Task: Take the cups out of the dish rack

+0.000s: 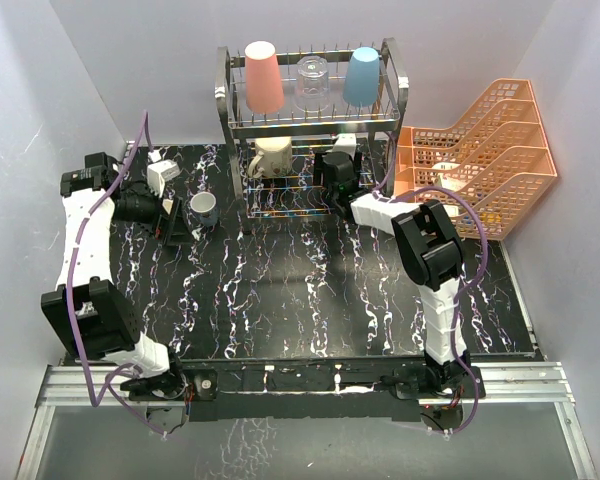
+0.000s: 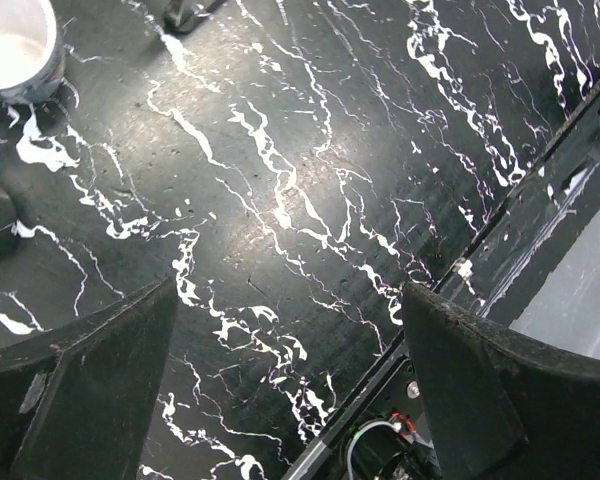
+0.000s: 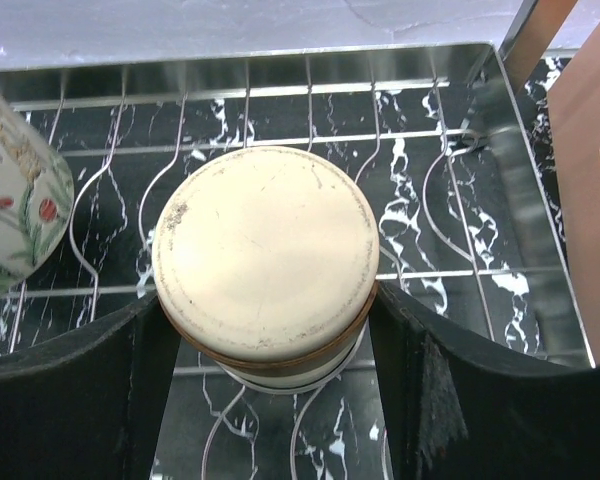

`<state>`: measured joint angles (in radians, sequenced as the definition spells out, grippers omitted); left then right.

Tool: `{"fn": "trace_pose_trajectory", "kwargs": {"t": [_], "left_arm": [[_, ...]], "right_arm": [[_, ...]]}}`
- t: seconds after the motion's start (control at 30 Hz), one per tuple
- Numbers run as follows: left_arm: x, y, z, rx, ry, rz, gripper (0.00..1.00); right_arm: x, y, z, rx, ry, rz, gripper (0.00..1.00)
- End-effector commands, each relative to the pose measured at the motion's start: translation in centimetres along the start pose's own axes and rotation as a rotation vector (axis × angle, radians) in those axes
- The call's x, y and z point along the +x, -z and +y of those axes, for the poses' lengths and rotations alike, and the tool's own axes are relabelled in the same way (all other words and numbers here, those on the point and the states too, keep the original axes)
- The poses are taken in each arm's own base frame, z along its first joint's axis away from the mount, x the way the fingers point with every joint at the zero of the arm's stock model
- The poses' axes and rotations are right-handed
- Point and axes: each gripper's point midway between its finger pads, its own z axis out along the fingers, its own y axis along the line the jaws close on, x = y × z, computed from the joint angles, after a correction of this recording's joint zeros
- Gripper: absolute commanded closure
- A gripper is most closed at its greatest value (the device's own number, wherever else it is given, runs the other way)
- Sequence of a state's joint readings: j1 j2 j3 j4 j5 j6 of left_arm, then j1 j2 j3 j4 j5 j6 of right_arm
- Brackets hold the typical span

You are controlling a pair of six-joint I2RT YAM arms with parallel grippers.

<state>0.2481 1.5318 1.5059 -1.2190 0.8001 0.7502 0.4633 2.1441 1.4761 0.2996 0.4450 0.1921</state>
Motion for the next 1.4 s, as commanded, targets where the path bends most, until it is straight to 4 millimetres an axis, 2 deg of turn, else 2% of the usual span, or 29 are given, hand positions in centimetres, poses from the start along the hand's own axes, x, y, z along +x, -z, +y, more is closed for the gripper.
{"fn": "trace_pose_trajectory", "kwargs": {"t": [0.0, 0.27, 0.4, 0.5, 0.57, 0.67, 0.87, 1.1, 1.23, 1.37], "left_arm": [[0.1, 0.5, -3.3, 0.091, -0.170, -0.056, 0.09], [-0.1, 0.5, -5.1, 0.115, -0.252, -0.129, 0.03], [-0.7, 0.8, -5.3, 0.084, -0.294, -0.161, 0.03], [-0.7, 0.8, -5.3, 0.061, -0.318, -0.182, 0.03], [-0.8, 0.8, -5.4, 0.047, -0.349, -0.203, 0.03], [-1.0, 0.8, -5.7, 0.028, -0.397, -0.238, 0.03], [-1.0, -0.1, -5.9, -0.018, -0.527, -0.272, 0.03], [-1.4, -2.3, -8.5, -0.036, -0.734, -0.269, 0.04], [-2.6, -2.0, -9.4, -0.068, -0.807, -0.324, 0.08], [-2.8, -1.7, -10.2, -0.071, -0.844, -0.360, 0.15]], "right_arm": [[-4.7, 2.8, 1.8, -0.055, -0.031, -0.124, 0.51], [-6.0, 8.4, 3.9, -0.139, -0.096, -0.152, 0.56], [-5.8, 11.7, 5.0, -0.212, -0.182, -0.136, 0.56], [-6.6, 14.9, 5.5, -0.282, -0.271, -0.135, 0.59], [-6.3, 16.8, 6.1, -0.333, -0.323, -0.112, 0.60], [-5.2, 19.6, 7.1, -0.412, -0.412, -0.042, 0.60], [-4.0, 25.1, 10.7, -0.626, -0.693, 0.174, 0.64], [-4.9, 30.6, 14.8, -0.864, -1.000, 0.430, 0.66], [-4.9, 33.0, 16.5, -0.944, -1.132, 0.570, 0.68], [-4.7, 35.2, 18.0, -1.019, -1.231, 0.679, 0.68]]}}
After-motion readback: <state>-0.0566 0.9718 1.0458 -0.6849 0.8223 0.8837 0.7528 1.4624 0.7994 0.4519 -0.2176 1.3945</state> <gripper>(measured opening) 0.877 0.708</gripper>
